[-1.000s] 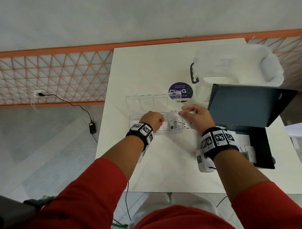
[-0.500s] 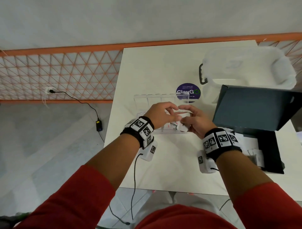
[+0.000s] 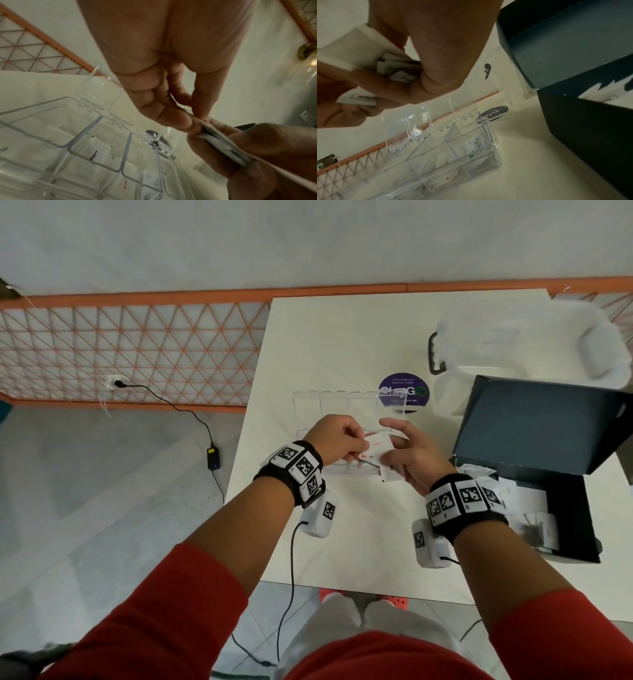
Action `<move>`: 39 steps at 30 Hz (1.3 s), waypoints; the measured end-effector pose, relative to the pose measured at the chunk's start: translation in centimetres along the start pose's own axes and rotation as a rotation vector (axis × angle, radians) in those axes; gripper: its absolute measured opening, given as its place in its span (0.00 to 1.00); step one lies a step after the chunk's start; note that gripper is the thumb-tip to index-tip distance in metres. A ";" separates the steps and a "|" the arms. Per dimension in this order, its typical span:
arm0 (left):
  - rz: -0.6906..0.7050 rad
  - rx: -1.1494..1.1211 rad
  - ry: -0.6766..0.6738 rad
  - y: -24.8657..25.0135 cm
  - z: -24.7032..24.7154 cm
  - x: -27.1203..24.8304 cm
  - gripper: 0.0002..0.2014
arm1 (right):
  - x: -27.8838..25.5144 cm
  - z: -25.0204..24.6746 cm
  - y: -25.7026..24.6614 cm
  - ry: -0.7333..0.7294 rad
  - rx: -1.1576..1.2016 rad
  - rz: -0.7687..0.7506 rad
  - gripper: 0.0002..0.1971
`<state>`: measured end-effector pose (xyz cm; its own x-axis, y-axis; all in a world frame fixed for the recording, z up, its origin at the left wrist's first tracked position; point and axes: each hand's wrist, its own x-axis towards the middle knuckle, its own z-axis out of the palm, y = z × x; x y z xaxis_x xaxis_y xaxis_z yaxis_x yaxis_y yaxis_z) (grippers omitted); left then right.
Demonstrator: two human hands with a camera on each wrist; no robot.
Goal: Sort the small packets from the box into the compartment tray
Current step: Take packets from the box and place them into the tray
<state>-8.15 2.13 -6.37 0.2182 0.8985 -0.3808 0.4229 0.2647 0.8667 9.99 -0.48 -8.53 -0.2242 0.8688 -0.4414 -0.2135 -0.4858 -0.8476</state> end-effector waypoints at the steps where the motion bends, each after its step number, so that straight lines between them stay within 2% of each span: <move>1: -0.007 -0.034 0.000 0.1 0.0 0.0 0.07 | -0.1 -0.1 0.1 0.023 -0.002 -0.005 0.29; 5: -0.030 -0.061 -0.016 0.3 0.2 -0.3 0.10 | 0.0 -0.5 0.5 0.090 -0.025 -0.008 0.23; 10: -0.058 0.126 0.041 0.1 0.2 -0.3 0.02 | 0.2 -1.3 0.8 0.158 -0.032 -0.009 0.22; 13: -0.051 0.224 0.035 0.0 0.3 -0.1 0.05 | 0.3 -1.6 1.0 0.156 -0.038 -0.011 0.21; 17: -0.066 0.145 0.096 0.0 0.2 0.3 0.03 | 0.5 -2.1 1.0 0.175 -0.034 -0.022 0.21; 22: -0.055 0.175 0.090 -0.5 0.9 0.7 0.23 | 0.7 -3.4 1.2 0.203 -0.011 -0.027 0.21; 24: -0.064 0.207 0.076 -0.7 1.3 1.1 0.25 | 0.7 -3.9 1.2 0.211 -0.021 -0.026 0.21; 27: -0.081 0.265 0.075 -1.0 1.7 1.7 0.18 | 0.9 -4.5 1.2 0.219 -0.024 -0.025 0.21; 30: -0.037 0.404 0.128 -1.4 1.9 2.3 0.11 | 0.9 -4.8 1.1 0.223 -0.020 -0.030 0.21; 35: 0.037 0.516 0.160 -2.1 2.1 3.3 0.13 | 1.1 -5.1 1.0 0.219 -0.005 -0.024 0.21; 39: 0.049 0.615 0.092 -2.8 2.6 4.0 0.14 | 1.3 -5.4 0.7 0.217 -0.003 -0.023 0.21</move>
<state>-6.18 4.06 -11.11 0.1855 0.9381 -0.2924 0.8495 -0.0035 0.5276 14.64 0.80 -11.29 -0.0093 0.8800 -0.4749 -0.2134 -0.4658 -0.8588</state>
